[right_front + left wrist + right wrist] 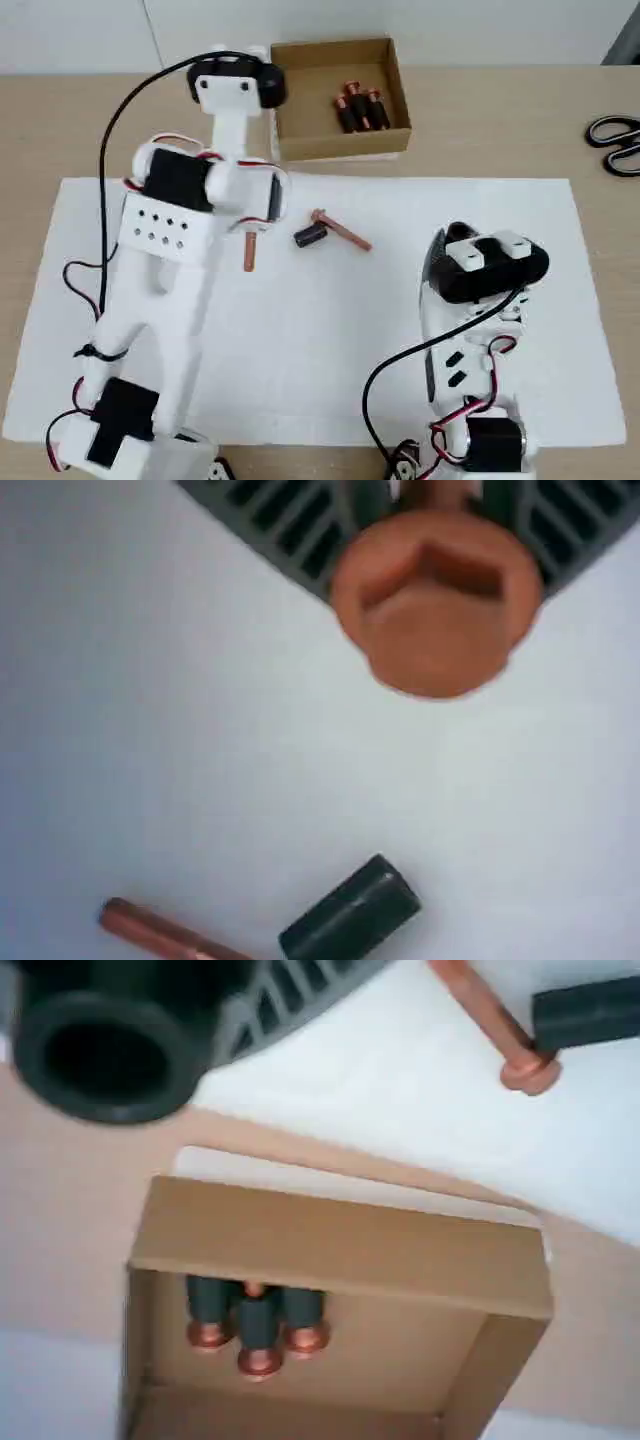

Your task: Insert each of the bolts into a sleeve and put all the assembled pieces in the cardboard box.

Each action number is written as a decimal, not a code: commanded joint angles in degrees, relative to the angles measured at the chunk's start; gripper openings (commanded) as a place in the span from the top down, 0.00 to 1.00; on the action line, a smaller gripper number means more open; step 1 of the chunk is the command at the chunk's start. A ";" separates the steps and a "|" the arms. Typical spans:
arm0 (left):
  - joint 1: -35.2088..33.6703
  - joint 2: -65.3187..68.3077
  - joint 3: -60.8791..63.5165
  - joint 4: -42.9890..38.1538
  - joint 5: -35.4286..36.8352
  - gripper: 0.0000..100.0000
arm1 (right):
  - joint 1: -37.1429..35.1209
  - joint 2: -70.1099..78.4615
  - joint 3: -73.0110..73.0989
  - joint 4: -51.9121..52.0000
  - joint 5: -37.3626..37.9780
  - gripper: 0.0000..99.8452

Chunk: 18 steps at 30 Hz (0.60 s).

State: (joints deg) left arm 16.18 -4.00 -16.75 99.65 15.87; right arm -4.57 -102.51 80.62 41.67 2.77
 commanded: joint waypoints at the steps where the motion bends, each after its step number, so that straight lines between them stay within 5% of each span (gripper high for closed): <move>1: 5.01 -2.99 -0.57 -3.34 1.14 0.99 | -3.56 -0.40 0.97 -1.63 -2.99 1.00; 7: 5.98 -2.73 -0.40 -12.40 6.07 0.99 | -11.03 -0.40 2.90 -1.63 -4.13 1.00; 18: 6.07 -7.56 -0.40 -17.23 9.93 0.99 | -23.69 -0.40 4.31 -1.71 -3.96 1.00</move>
State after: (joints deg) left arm 21.80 -6.11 -16.75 85.05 25.19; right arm -27.25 -102.51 85.36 41.23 -0.92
